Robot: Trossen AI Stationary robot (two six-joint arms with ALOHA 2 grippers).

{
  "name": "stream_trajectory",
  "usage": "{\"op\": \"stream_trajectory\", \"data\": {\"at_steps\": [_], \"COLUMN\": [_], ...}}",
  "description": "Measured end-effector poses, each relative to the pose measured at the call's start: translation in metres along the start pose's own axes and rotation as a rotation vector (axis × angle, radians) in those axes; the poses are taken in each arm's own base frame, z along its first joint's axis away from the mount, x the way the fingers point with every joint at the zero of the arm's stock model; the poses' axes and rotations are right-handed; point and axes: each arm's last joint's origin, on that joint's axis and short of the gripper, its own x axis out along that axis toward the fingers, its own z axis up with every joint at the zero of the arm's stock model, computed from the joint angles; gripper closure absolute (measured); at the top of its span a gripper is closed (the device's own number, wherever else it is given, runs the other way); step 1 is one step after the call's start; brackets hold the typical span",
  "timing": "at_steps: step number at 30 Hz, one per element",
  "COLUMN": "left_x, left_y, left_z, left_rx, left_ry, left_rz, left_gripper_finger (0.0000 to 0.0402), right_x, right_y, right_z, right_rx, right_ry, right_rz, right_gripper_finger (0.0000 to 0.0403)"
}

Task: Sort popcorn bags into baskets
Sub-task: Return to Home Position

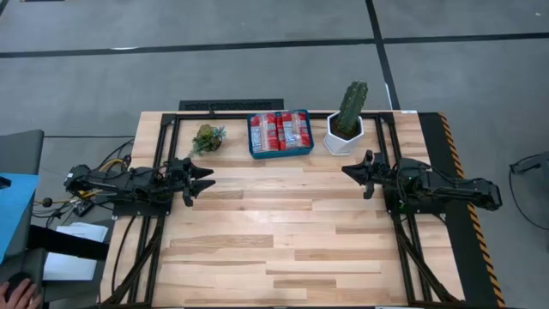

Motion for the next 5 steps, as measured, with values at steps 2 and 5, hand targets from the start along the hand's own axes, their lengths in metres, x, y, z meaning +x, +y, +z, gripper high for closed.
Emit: {"op": "stream_trajectory", "data": {"at_steps": [2,5], "left_x": [0.0,0.0], "left_y": [0.0,0.0], "left_z": [0.0,0.0], "left_rx": [0.0,0.0], "left_ry": [0.0,0.0], "left_rz": [0.0,0.0], "left_gripper_finger": [0.0152,0.0152], "right_x": [0.0,0.0], "right_y": [0.0,0.0], "right_z": [0.0,0.0], "right_rx": [0.0,0.0], "right_ry": [0.0,0.0], "right_rz": [0.0,0.0], "right_gripper_finger": [0.0351,0.0351]}}
